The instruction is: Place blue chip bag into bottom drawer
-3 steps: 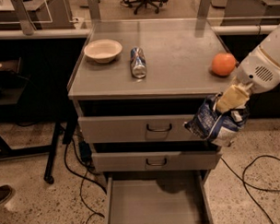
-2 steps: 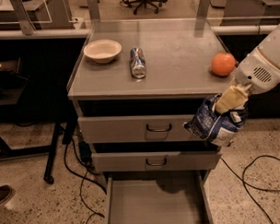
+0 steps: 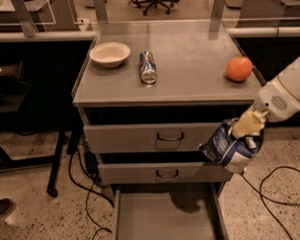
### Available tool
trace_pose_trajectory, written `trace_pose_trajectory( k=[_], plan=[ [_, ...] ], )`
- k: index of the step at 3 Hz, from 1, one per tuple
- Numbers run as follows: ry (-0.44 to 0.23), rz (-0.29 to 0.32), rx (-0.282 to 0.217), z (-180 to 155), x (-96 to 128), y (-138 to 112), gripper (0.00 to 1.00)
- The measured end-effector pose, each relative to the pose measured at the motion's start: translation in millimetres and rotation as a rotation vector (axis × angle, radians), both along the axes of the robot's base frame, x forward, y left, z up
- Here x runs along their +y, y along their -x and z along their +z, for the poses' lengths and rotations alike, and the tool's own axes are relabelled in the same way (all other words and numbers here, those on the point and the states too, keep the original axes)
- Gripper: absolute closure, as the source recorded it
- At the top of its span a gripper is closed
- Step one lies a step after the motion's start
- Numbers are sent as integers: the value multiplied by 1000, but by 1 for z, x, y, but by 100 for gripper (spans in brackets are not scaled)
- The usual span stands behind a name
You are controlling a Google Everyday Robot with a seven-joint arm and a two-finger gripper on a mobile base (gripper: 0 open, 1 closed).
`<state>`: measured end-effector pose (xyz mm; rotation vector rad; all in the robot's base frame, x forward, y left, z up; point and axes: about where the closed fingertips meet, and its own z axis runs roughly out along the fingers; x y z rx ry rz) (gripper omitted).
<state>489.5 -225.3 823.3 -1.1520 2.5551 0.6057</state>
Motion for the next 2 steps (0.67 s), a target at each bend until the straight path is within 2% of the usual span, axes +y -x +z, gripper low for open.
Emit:
trace_pose_trajectory(
  k=[1, 2],
  plan=[
    [-41, -51, 91, -62, -9, 7, 100],
    [-63, -59, 149, -100, -8, 12, 100]
  ],
)
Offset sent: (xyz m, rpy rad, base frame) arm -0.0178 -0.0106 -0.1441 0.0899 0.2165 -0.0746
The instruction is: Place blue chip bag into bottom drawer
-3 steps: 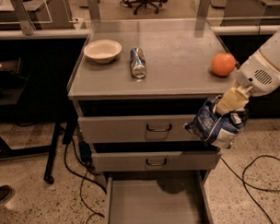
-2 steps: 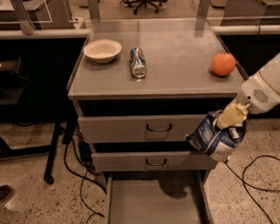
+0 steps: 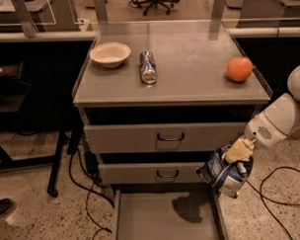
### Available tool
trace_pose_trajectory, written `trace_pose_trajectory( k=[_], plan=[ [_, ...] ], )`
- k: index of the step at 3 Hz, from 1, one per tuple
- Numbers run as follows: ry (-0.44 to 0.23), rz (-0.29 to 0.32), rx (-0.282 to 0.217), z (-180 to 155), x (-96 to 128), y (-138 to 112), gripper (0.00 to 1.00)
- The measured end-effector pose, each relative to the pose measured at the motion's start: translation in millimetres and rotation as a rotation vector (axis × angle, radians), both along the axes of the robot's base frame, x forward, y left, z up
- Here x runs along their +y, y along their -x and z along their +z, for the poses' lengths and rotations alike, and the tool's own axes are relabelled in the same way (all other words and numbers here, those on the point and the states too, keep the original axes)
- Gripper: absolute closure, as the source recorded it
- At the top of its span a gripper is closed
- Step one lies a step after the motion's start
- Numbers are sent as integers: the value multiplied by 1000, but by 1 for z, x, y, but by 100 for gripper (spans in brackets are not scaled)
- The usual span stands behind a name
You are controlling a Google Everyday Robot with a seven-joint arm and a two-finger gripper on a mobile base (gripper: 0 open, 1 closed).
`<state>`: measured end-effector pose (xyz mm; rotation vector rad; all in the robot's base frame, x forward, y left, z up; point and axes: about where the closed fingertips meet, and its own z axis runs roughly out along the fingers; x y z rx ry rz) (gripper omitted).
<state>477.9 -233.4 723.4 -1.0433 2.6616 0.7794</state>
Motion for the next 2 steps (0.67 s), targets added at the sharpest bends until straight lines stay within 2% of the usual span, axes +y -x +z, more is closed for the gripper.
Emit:
trace_pose_trajectory(
  k=[2],
  plan=[
    [-10, -1, 14, -5, 1, 1, 100]
  ],
)
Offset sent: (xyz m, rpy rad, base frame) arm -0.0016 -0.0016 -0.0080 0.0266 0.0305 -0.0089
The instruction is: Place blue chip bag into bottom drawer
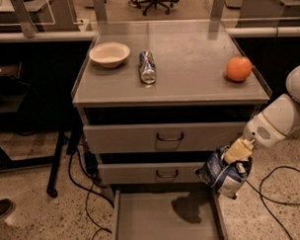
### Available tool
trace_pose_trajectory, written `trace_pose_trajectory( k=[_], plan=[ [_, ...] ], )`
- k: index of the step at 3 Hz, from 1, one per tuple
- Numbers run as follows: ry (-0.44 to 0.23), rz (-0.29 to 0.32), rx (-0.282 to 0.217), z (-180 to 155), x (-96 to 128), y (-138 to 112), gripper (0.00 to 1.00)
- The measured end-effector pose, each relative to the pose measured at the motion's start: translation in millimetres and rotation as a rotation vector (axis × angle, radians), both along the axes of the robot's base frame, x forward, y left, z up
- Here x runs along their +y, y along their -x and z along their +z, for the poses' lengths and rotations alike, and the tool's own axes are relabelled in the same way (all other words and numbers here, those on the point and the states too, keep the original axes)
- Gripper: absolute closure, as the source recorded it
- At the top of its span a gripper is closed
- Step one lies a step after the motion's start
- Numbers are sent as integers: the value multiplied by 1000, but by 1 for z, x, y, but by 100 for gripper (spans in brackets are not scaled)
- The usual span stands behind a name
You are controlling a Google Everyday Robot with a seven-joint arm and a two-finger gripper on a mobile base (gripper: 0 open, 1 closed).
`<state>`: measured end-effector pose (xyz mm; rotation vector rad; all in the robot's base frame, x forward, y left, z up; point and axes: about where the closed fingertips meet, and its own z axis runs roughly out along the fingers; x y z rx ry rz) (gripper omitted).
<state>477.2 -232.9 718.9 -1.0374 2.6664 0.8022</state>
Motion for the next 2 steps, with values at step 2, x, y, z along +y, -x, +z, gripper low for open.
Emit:
trace_pose_trajectory(
  k=[2],
  plan=[
    [-190, -104, 155, -95, -7, 15, 100]
  ],
)
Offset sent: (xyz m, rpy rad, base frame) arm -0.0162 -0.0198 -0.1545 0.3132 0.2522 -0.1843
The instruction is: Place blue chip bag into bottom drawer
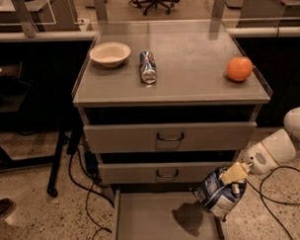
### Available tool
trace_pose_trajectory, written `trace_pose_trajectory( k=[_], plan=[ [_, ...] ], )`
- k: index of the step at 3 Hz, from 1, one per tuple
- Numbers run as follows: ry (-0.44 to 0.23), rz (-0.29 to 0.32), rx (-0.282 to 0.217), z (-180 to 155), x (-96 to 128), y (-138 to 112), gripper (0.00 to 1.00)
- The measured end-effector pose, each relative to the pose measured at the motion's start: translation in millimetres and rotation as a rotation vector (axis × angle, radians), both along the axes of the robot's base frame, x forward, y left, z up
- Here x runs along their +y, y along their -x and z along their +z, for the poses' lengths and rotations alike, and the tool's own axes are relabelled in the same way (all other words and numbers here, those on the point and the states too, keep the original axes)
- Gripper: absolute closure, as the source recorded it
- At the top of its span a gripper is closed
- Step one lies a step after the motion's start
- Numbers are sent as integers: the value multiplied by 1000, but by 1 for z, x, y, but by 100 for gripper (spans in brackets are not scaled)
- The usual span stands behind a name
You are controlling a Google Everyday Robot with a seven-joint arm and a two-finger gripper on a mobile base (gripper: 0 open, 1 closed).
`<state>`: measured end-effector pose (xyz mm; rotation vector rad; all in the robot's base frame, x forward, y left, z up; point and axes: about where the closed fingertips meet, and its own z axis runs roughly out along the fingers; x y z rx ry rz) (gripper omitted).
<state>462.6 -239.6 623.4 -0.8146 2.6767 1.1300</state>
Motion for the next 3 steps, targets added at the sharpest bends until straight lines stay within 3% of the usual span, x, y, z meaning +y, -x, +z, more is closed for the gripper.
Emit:
trace_pose_trajectory(
  k=[1, 2, 3],
  plan=[
    [-53, -61, 63, -37, -9, -1, 100],
    [-58, -60, 72, -42, -7, 0, 100],
    [-120, -112, 97, -61, -7, 2, 100]
  ],
)
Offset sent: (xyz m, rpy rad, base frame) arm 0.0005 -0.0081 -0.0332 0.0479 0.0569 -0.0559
